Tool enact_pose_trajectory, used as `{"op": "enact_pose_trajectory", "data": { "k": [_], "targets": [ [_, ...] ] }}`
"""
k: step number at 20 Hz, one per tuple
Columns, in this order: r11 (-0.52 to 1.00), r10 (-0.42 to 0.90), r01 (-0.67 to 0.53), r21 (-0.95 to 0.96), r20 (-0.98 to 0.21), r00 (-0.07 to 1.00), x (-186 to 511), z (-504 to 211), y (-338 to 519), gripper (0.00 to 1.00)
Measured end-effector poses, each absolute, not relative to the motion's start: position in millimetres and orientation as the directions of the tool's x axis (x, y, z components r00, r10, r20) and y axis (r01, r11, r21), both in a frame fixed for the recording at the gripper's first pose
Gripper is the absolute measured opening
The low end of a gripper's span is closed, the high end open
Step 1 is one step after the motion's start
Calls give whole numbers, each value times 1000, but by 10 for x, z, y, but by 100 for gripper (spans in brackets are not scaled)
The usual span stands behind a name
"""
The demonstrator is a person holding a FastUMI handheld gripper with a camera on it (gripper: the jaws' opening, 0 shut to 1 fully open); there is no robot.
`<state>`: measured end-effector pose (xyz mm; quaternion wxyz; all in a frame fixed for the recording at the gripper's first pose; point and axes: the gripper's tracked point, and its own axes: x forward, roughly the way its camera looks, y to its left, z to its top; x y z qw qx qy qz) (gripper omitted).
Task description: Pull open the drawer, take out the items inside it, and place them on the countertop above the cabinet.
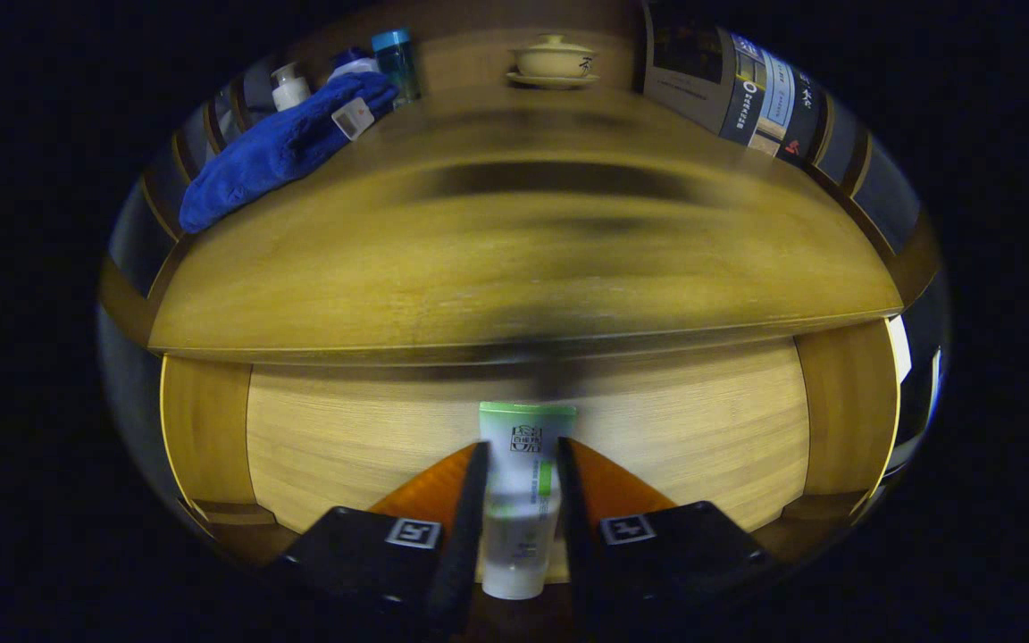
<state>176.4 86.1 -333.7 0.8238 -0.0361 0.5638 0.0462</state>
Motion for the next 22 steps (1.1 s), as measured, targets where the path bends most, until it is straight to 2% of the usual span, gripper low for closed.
{"op": "enact_pose_trajectory", "data": {
  "k": [1,2,5,8,12,15,19,22],
  "targets": [
    [999,-8,-30,-21,-925,379,1785,-3152,781,30],
    [1000,21,-9,18,-922,387,1850,-3180,815,9],
    [999,49,-2,52,-929,367,1833,-3153,810,9],
    [996,71,-68,49,-920,386,1855,-3125,864,9],
    [990,50,-141,-1,-931,361,1862,-3256,899,72],
    [991,-3,-124,-45,-947,321,1865,-3396,823,72],
    [991,8,-132,-23,-973,229,1788,-3548,848,77],
    [989,16,-149,-19,-972,233,1875,-3467,851,71]
  ]
}}
